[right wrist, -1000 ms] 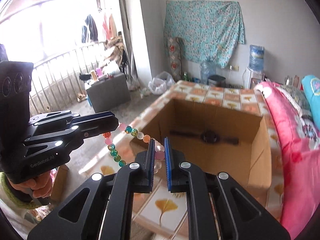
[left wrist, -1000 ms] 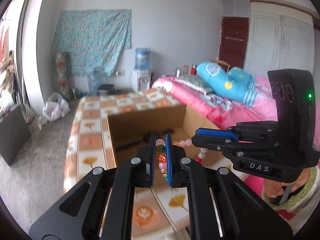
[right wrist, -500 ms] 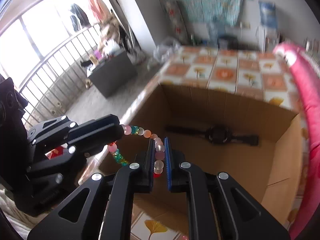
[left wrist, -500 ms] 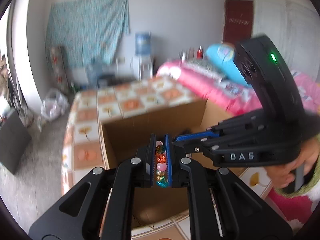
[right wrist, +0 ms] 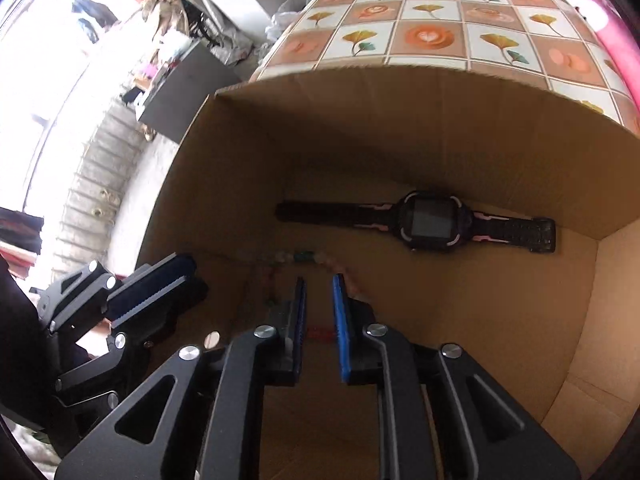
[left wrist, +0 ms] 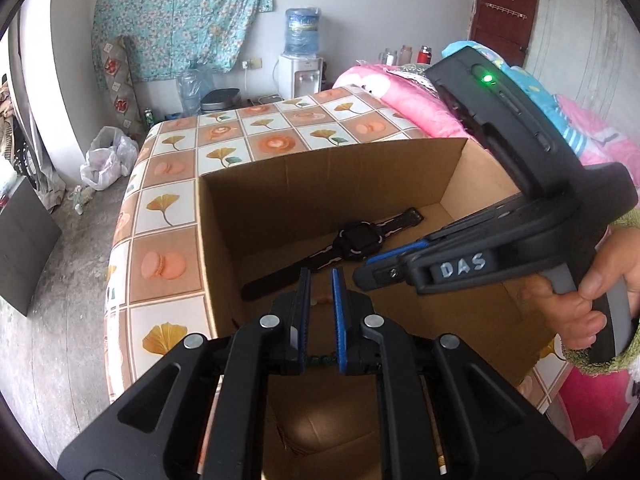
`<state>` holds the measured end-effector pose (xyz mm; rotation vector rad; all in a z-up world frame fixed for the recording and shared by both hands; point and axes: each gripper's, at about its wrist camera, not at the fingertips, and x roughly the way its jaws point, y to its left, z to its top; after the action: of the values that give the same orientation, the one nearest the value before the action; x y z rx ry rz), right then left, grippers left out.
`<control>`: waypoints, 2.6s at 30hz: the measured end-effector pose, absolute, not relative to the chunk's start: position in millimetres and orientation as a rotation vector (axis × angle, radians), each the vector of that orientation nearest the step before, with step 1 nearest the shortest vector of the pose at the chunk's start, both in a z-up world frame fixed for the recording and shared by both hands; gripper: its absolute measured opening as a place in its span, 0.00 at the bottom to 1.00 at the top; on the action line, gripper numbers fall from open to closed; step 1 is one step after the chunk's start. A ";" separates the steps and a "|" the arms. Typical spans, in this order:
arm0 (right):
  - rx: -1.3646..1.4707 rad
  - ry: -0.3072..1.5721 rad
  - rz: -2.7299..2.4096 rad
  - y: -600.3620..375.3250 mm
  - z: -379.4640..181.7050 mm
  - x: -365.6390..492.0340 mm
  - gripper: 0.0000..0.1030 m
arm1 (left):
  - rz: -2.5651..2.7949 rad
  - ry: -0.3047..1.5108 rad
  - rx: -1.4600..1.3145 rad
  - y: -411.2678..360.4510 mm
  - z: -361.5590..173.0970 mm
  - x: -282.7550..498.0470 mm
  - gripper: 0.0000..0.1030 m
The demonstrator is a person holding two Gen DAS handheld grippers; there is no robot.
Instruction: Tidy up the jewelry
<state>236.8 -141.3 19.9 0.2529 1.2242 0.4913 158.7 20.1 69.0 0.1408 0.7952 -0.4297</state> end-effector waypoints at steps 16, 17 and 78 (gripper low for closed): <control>0.313 0.869 0.595 -191.7 115.4 101.0 0.34 | -0.540 0.646 -0.026 49.0 111.7 72.2 0.43; 0.335 0.868 0.609 -196.2 109.9 86.5 0.34 | -0.572 0.649 -0.054 52.1 107.2 61.7 0.45; -0.241 1.047 0.294 -168.9 -27.5 -17.9 0.10 | -0.490 0.924 0.122 -6.9 -30.8 25.1 0.46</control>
<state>-17.9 -168.9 -27.5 -0.2410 1.0468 0.2938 25.1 -6.9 -30.8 0.1220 0.9239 -0.4900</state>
